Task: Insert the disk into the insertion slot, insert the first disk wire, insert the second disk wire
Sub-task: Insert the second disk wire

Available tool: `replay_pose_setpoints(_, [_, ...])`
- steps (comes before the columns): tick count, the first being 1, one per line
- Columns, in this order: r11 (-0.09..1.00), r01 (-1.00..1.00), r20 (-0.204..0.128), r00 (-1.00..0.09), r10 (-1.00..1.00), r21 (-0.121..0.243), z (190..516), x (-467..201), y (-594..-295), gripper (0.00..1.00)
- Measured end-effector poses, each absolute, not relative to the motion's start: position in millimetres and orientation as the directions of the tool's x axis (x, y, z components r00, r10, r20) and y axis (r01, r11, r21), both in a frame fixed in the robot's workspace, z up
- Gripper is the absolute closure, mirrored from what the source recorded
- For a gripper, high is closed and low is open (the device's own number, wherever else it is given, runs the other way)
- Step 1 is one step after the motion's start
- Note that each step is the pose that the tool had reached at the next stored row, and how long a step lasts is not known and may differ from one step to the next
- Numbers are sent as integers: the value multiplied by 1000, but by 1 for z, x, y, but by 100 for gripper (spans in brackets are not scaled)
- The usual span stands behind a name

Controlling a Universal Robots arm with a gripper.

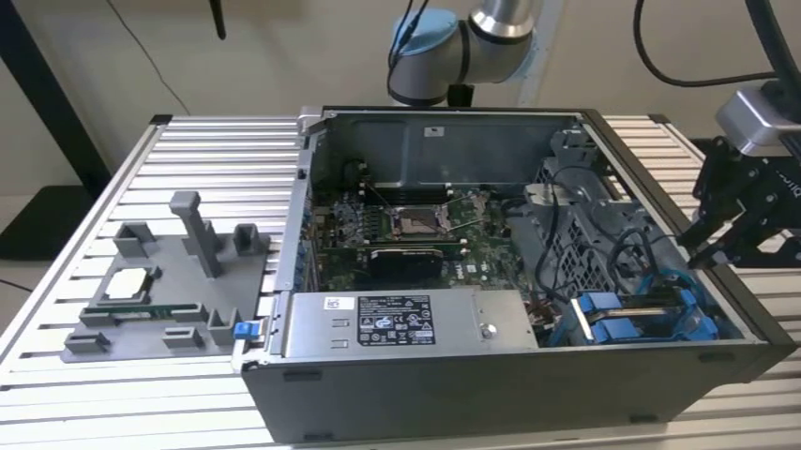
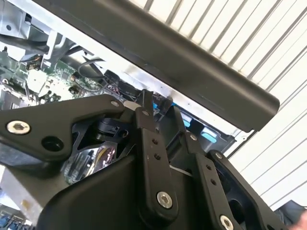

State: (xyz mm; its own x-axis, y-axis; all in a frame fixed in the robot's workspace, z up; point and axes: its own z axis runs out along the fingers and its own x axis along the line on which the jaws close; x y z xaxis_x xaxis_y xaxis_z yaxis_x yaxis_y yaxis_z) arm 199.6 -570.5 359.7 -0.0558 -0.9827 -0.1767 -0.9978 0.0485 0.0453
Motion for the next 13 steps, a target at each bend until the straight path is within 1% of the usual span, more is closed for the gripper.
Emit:
replay_pose_setpoints(7, [48, -998, -176, -56, -983, 45, 355, 200, -570, 0])
replay_pose_setpoints(8, [48, -998, -176, -56, -983, 45, 355, 200, -570, 100])
replay_pose_setpoints(13, [48, -998, -177, -56, -983, 46, 355, 200, -570, 100])
